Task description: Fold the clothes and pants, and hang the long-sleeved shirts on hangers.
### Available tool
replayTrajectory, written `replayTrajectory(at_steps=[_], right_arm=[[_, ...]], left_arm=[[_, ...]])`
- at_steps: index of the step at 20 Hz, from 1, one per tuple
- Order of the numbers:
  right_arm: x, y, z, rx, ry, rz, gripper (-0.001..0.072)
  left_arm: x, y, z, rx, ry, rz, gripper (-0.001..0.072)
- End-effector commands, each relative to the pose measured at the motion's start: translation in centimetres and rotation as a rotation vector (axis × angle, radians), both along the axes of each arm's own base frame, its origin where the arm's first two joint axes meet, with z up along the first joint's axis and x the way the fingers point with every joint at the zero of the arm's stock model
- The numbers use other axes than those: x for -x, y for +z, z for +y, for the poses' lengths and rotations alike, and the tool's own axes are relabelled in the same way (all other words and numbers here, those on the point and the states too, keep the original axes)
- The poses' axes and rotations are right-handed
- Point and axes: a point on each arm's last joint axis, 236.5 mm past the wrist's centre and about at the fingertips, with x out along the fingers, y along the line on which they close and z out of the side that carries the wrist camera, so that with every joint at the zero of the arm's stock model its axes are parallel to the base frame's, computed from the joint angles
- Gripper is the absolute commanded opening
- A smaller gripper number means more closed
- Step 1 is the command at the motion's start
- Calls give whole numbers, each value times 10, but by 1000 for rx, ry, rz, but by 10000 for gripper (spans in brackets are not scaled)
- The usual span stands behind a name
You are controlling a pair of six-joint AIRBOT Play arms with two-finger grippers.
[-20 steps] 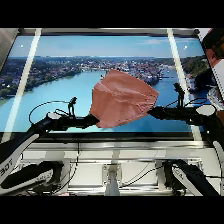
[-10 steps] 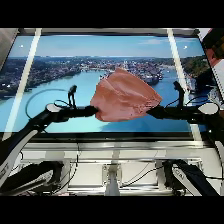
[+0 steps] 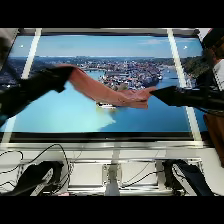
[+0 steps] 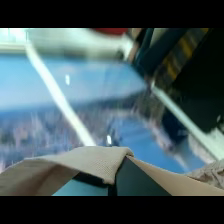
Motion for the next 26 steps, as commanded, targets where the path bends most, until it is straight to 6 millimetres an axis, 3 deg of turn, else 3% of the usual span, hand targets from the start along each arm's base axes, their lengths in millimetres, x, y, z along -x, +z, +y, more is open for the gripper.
replayTrajectory(at_steps=[1,3,5,7,9,11,13,16,18,20,22,24,25,26], right_arm=[[62,75,19,-39,83,-210,19],[95,95,22,-39,50,-283,19],[106,105,12,-19,-89,-328,19],[92,105,-15,-1,-298,-305,19],[69,89,-35,5,-410,-244,19],[42,47,-37,-40,-417,-105,19],[14,-21,-41,-69,-438,90,20],[-29,-114,-58,-102,-573,280,20],[-58,-145,-73,-111,-683,299,20],[-83,-158,-81,-99,-753,283,20],[-99,-175,-87,-55,-796,265,20],[-106,-197,-91,-11,-813,292,23],[-109,-205,-93,4,-819,306,112],[-111,-210,-96,18,-827,307,312]], left_arm=[[79,86,18,28,30,-269,7],[123,111,25,67,27,-359,7],[144,114,36,60,71,-377,6],[124,87,51,42,154,-236,6],[87,37,55,-5,195,-31,7],[49,-17,33,16,129,179,8],[13,-79,3,4,41,370,9],[-35,-167,-40,-151,-53,472,9],[-66,-211,-65,-145,-43,512,9],[-87,-245,-78,-77,12,589,10],[-93,-269,-83,-54,32,649,10],[-94,-279,-83,-60,36,670,25],[-95,-280,-82,-62,39,669,156],[-96,-279,-81,-62,42,665,385]])
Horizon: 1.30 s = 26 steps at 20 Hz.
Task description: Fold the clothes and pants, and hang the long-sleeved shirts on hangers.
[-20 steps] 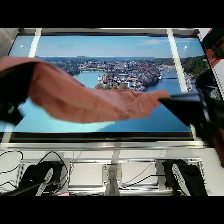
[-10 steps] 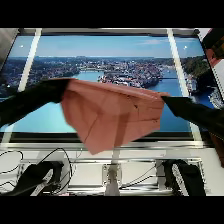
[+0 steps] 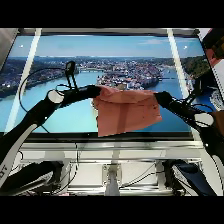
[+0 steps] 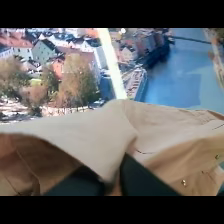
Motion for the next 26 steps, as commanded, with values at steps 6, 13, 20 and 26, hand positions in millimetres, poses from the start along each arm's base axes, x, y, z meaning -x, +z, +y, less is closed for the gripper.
replayTrajectory(at_steps=[6,13,20,26], right_arm=[[-19,-15,-54,282,-7,11,517],[59,-88,-124,399,184,440,465],[125,-162,-80,169,541,781,446],[85,-165,-72,95,428,685,445]], left_arm=[[-15,19,24,-67,0,-129,603],[24,60,61,-277,-181,-277,601],[35,56,60,-299,-227,-259,601],[35,56,60,-299,-227,-259,601]])
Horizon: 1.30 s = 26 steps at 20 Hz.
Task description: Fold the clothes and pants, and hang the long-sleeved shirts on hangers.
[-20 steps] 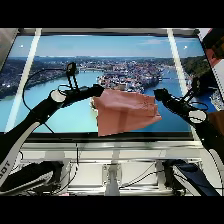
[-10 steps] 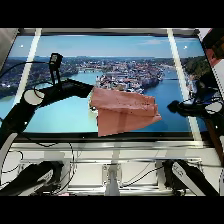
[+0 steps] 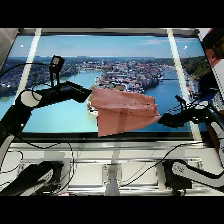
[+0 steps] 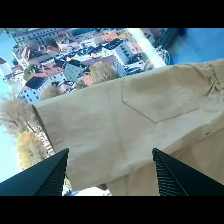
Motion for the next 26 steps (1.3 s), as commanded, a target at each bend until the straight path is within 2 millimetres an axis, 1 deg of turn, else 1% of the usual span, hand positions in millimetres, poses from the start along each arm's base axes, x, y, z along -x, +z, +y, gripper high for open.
replayTrajectory(at_steps=[1,5,7,9,12,13,14,15,16,17,18,19,21,22,23,24,26], right_arm=[[-21,3,9,-57,-67,-46,446],[-41,12,10,-84,-111,-76,447],[-45,10,8,-87,-155,-46,447],[-38,3,12,-119,-212,47,447],[-17,-7,25,-183,-211,189,440],[-15,-11,26,-189,-211,207,384],[-18,-15,25,-184,-221,202,301],[-23,-17,22,-170,-236,179,188],[-29,-19,19,-159,-248,157,104],[-32,-18,19,-162,-243,138,35],[-32,-16,22,-176,-215,119,20],[-30,-11,25,-190,-179,106,20],[-27,2,29,-204,-108,63,19],[-27,9,30,-201,-105,40,19],[-31,15,30,-195,-118,5,19],[-34,22,31,-195,-133,-32,19],[-36,44,43,-234,-146,-120,18]], left_arm=[[1,0,0,-4,-3,1,600],[1,0,0,-4,-3,1,600],[1,0,0,-4,-3,1,601],[1,0,0,-4,-3,1,600],[1,0,0,-4,-3,1,600],[1,0,0,-4,-3,1,600],[1,0,0,-4,-3,1,600],[1,0,0,-4,-4,1,600],[1,0,0,-4,-4,1,600],[2,-1,0,-5,-8,7,600],[5,-3,-1,-2,-12,23,599],[10,-7,-2,11,-10,59,599],[21,-20,-4,47,20,170,599],[29,-32,-3,68,46,244,599],[39,-46,-3,76,56,307,599],[53,-63,-3,68,51,374,599],[84,-98,-2,55,38,494,599]])
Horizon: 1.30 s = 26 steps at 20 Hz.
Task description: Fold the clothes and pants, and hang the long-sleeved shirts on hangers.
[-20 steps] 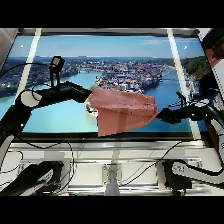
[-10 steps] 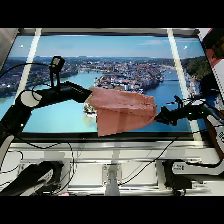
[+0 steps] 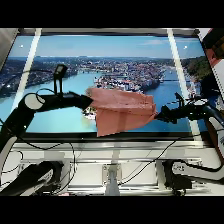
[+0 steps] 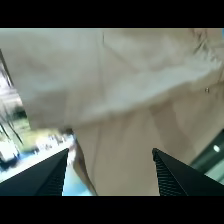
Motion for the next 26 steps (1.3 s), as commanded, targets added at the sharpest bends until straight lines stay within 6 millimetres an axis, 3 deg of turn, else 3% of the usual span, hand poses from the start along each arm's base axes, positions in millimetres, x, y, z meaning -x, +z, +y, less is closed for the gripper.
replayTrajectory(at_steps=[1,5,9,13,18,23,26], right_arm=[[-2,32,16,-42,-20,-142,18],[16,48,24,-10,-45,-231,19],[16,64,26,-1,-54,-291,19],[16,66,28,-14,-55,-292,19],[17,71,35,-49,-52,-291,20],[15,75,36,-63,-62,-300,20],[18,78,40,-82,-47,-295,20]], left_arm=[[50,-50,-1,29,10,230,599],[94,-92,2,14,-32,350,599],[116,-111,4,-16,-71,395,599],[122,-130,6,-39,-71,439,599],[118,-141,-22,29,-88,443,598],[118,-161,-23,5,-63,478,595],[112,-156,-31,49,-54,464,365]])
